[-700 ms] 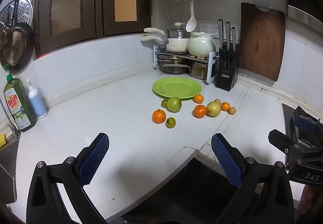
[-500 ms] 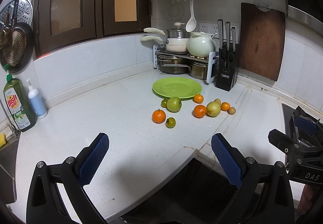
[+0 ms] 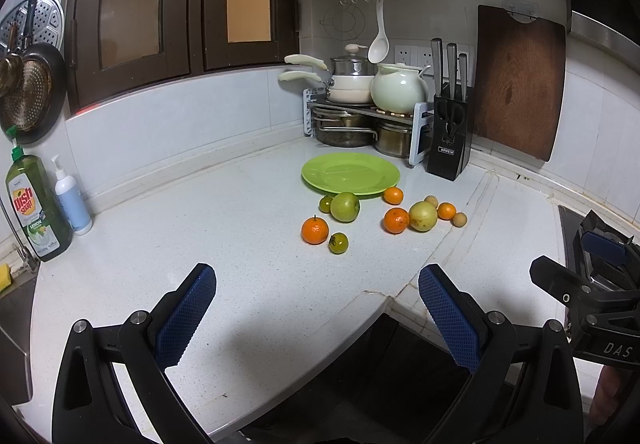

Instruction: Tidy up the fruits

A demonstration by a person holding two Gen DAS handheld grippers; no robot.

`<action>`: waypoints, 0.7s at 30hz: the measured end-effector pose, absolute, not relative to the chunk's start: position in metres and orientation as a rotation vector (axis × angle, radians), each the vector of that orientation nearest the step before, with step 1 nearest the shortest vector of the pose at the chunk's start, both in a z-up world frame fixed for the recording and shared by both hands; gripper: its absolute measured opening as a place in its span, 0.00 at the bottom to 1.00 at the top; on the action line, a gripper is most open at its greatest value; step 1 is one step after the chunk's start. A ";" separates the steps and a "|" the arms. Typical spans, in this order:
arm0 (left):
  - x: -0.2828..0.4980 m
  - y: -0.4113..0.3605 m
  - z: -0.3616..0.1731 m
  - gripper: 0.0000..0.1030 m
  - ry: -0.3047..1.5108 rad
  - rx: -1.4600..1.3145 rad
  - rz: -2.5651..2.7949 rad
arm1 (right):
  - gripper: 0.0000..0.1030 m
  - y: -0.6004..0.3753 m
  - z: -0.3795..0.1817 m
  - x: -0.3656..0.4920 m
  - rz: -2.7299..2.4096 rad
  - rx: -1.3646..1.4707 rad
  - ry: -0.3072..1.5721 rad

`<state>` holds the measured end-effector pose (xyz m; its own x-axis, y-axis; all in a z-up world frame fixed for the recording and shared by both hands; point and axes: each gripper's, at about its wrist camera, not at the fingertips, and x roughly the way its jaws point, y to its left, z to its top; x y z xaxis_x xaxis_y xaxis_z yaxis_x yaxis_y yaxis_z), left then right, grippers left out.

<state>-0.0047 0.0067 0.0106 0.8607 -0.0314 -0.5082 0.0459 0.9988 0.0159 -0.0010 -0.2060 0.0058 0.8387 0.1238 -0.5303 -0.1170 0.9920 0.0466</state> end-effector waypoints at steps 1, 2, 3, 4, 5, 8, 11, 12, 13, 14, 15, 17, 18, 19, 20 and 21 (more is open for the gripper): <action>-0.005 0.007 0.011 1.00 0.533 0.029 -0.039 | 0.99 -0.208 0.006 -0.001 0.128 0.012 0.562; -0.005 0.007 0.011 1.00 0.533 0.029 -0.039 | 0.99 -0.210 0.006 -0.001 0.129 0.014 0.563; -0.005 0.007 0.011 1.00 0.534 0.028 -0.039 | 0.99 -0.207 0.001 -0.002 0.130 0.015 0.564; -0.005 0.007 0.010 1.00 0.533 0.028 -0.040 | 0.99 -0.204 0.001 -0.001 0.131 0.015 0.564; -0.005 0.007 0.011 1.00 0.534 0.026 -0.040 | 0.99 -0.205 0.003 -0.002 0.133 0.015 0.565; -0.005 0.007 0.011 1.00 0.533 0.028 -0.039 | 0.99 -0.202 0.005 0.001 0.133 0.014 0.567; -0.004 0.007 0.011 1.00 0.534 0.028 -0.040 | 0.99 -0.202 0.005 0.001 0.133 0.014 0.569; -0.005 0.007 0.010 1.00 0.533 0.027 -0.039 | 0.99 -0.202 0.006 0.002 0.132 0.014 0.569; -0.004 0.007 0.010 1.00 0.534 0.027 -0.039 | 0.99 -0.202 0.006 0.002 0.132 0.013 0.568; -0.004 0.007 0.010 1.00 0.535 0.028 -0.039 | 0.99 -0.202 0.006 0.002 0.133 0.017 0.570; -0.003 0.008 0.009 1.00 0.536 0.027 -0.038 | 0.99 -0.204 0.004 0.003 0.134 0.016 0.569; -0.002 0.009 0.009 1.00 0.539 0.026 -0.039 | 0.99 -0.203 0.004 0.004 0.134 0.016 0.569; 0.000 0.009 0.008 1.00 0.541 0.026 -0.036 | 0.99 -0.200 0.003 0.005 0.136 0.009 0.563; 0.001 0.012 0.007 1.00 0.542 0.025 -0.035 | 0.99 -0.199 0.003 0.006 0.136 0.006 0.560; 0.002 0.013 0.006 1.00 0.544 0.024 -0.033 | 0.99 -0.199 0.003 0.006 0.137 0.009 0.565; 0.004 0.014 0.005 1.00 0.547 0.023 -0.031 | 0.99 -0.197 0.002 0.007 0.137 0.004 0.565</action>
